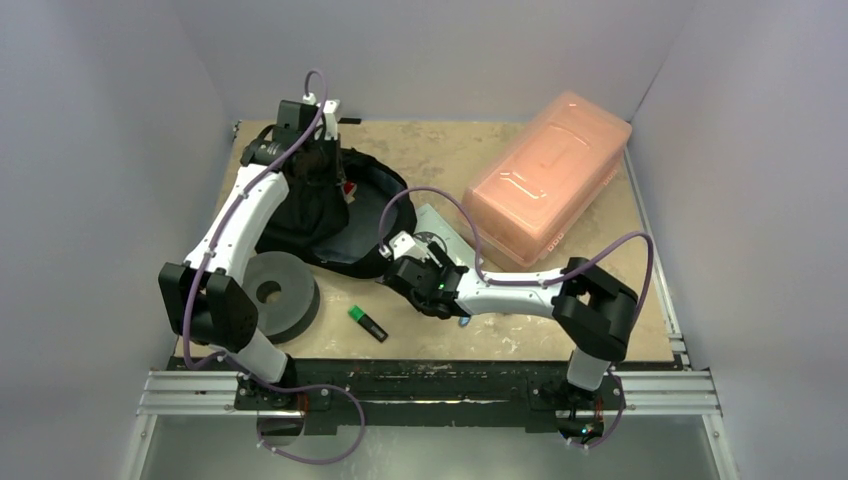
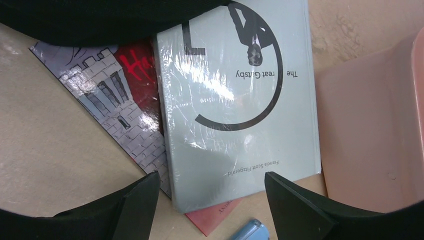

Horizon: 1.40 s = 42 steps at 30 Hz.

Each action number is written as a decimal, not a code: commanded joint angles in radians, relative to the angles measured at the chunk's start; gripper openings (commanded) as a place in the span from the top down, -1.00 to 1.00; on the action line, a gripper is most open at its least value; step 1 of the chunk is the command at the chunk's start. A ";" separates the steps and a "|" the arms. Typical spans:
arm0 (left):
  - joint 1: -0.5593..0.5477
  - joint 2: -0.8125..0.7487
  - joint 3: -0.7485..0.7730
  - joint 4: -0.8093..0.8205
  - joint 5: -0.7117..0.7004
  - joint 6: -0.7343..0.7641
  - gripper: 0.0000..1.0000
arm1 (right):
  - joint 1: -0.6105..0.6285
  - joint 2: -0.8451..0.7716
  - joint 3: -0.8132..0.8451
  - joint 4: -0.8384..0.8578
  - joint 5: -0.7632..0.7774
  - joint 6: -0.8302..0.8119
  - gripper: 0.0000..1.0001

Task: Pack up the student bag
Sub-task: Pick up the book from the center of the board.

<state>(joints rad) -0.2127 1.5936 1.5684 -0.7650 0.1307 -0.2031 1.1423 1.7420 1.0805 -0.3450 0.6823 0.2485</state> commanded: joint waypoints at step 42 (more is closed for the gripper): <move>-0.734 -0.258 -1.027 0.973 -0.588 -1.269 -0.03 | -0.258 -0.282 -0.224 0.270 -0.254 0.148 0.37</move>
<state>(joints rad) -0.9447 1.3190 0.5438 0.1452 -0.3683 -1.3376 0.9009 1.4620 0.8574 -0.1314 0.4244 0.4038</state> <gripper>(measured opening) 0.556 0.355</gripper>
